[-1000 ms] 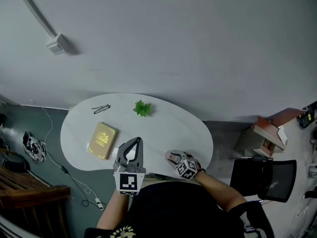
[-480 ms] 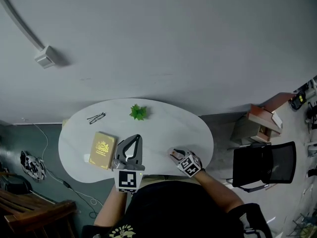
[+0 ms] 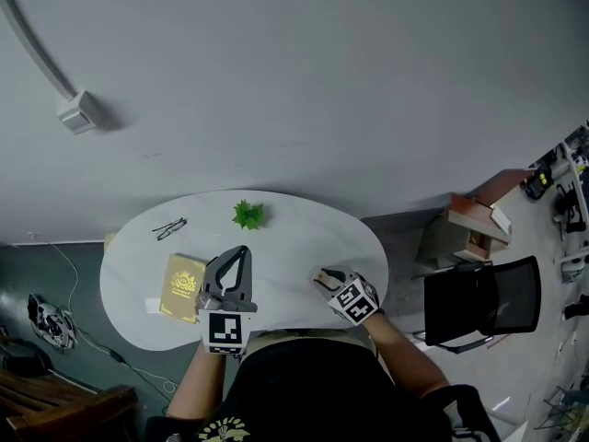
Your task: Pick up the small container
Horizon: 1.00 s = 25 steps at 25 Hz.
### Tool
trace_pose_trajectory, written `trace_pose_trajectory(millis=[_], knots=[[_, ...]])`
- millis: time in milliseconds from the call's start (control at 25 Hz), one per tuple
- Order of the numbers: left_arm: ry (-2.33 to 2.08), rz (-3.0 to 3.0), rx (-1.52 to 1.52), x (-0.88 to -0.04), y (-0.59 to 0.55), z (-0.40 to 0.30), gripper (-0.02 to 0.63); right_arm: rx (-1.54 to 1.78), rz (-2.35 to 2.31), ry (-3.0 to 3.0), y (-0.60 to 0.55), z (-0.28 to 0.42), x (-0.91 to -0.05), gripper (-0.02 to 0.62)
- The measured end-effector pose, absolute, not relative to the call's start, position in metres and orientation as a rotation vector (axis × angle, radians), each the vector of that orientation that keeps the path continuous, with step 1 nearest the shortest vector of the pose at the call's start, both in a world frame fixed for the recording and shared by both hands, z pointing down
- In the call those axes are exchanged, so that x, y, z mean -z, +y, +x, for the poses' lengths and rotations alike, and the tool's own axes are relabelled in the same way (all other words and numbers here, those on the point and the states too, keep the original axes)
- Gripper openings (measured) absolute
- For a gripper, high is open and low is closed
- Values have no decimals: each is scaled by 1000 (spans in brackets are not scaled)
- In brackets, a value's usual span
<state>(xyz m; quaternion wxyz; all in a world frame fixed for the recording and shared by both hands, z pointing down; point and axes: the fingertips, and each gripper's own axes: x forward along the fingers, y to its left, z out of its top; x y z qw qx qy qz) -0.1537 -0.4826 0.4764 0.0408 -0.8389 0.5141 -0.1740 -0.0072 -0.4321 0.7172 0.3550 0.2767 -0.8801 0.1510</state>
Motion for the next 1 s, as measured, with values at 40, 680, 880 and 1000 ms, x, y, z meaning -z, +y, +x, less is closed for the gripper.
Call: trace_pose_trajectory(millis=[40, 680, 880, 1000], knots=[[1574, -2571, 528, -476, -483, -153, 5, -387, 715, -2280, -434, -8, -710, 147], [1567, -2582, 460, -464, -478, -139, 5, -318, 734, -2422, -456, -30, -579, 147], [1562, -2574, 460, -459, -474, -132, 5, -297, 739, -2462, -457, -29, -548, 147], [1566, -2569, 450, -454, -471, -131, 5, -286, 732, -2490, -456, -28, -531, 147]])
